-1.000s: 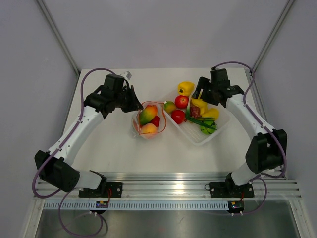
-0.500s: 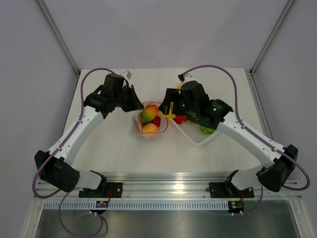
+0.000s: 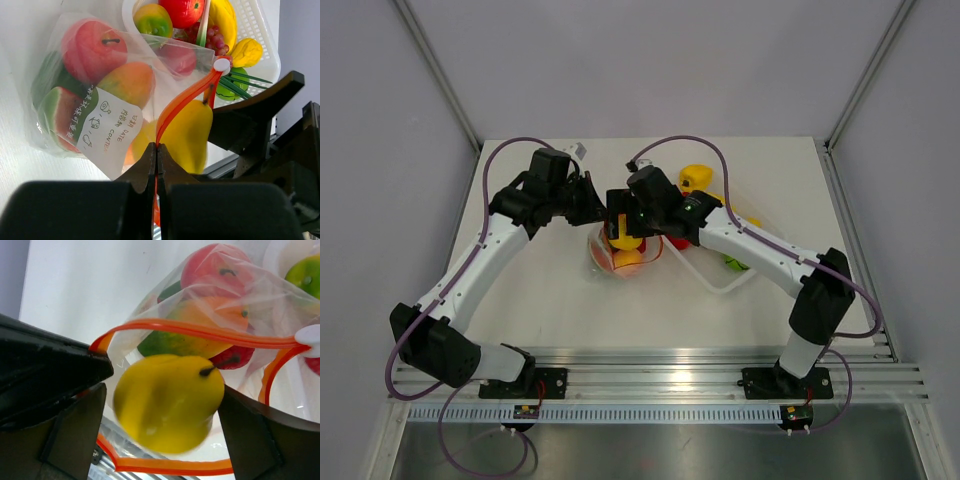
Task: Place the food in the zip-top bag and seal the zipper
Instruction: Place the fake fruit in the zipper food storage bag, then adjust the zipper food storage bag at the center of the board.
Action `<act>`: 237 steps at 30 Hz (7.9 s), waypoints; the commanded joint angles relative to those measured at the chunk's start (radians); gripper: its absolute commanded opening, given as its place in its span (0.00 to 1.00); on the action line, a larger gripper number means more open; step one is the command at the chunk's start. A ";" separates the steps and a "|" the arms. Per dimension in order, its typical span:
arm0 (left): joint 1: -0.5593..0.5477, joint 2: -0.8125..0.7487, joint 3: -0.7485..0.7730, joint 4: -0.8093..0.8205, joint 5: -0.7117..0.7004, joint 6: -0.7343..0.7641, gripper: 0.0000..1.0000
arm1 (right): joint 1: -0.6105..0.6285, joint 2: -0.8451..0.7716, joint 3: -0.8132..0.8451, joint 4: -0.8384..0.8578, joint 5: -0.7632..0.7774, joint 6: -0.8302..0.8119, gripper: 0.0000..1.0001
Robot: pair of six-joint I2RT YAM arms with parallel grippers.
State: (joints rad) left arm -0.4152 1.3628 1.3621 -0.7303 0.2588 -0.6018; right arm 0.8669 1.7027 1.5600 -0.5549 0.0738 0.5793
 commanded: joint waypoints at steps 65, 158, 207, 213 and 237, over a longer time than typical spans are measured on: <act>0.032 0.010 0.187 -0.043 -0.056 0.109 0.00 | -0.103 -0.097 0.136 -0.100 -0.026 -0.049 0.00; -0.183 -0.079 -0.027 0.028 -0.070 0.390 0.00 | -0.180 -0.189 -0.161 0.188 -0.410 0.214 0.00; -0.212 -0.686 -0.572 -0.015 -0.174 -0.240 0.24 | -0.180 -0.193 -0.210 0.208 -0.373 0.248 0.00; -0.223 -0.639 -0.569 -0.021 -0.185 -0.233 0.23 | -0.180 -0.190 -0.206 0.211 -0.376 0.251 0.00; -0.330 -0.559 -0.557 0.023 -0.173 -0.191 0.40 | -0.180 -0.190 -0.204 0.219 -0.378 0.266 0.00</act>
State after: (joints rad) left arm -0.7338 0.7898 0.7715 -0.7570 0.0765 -0.8108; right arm 0.6926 1.5185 1.3090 -0.3721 -0.2821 0.8318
